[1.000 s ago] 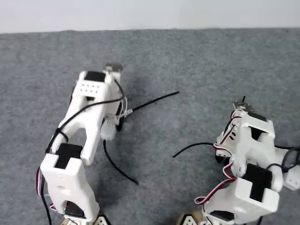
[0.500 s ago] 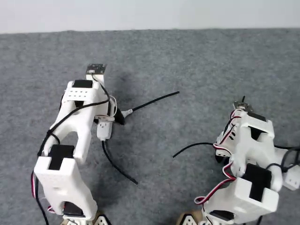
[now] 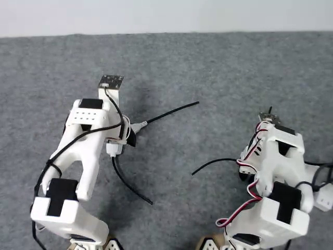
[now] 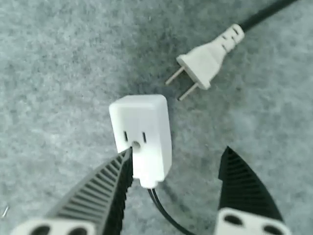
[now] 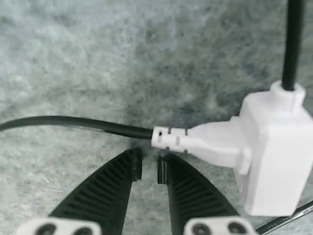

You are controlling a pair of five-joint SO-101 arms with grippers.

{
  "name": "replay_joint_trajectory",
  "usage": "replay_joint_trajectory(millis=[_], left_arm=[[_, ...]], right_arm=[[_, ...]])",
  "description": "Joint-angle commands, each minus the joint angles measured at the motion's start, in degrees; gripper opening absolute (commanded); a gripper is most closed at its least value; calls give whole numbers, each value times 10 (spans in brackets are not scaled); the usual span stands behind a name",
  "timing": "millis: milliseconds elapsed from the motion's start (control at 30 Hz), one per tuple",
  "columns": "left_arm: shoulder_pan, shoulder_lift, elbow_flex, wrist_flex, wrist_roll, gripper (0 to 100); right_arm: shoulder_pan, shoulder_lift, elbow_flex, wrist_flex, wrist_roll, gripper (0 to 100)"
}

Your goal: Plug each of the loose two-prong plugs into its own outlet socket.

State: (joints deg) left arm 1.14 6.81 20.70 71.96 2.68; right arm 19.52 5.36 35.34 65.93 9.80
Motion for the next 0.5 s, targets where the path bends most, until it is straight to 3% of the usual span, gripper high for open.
replay_joint_trajectory(millis=[0, 467], left_arm=[[2, 16, -1, -36, -4, 262], [-6, 69, -15, -65, -4, 261]], right_arm=[[-10, 10, -25, -16, -3, 72], [-10, 10, -25, -15, -1, 72]])
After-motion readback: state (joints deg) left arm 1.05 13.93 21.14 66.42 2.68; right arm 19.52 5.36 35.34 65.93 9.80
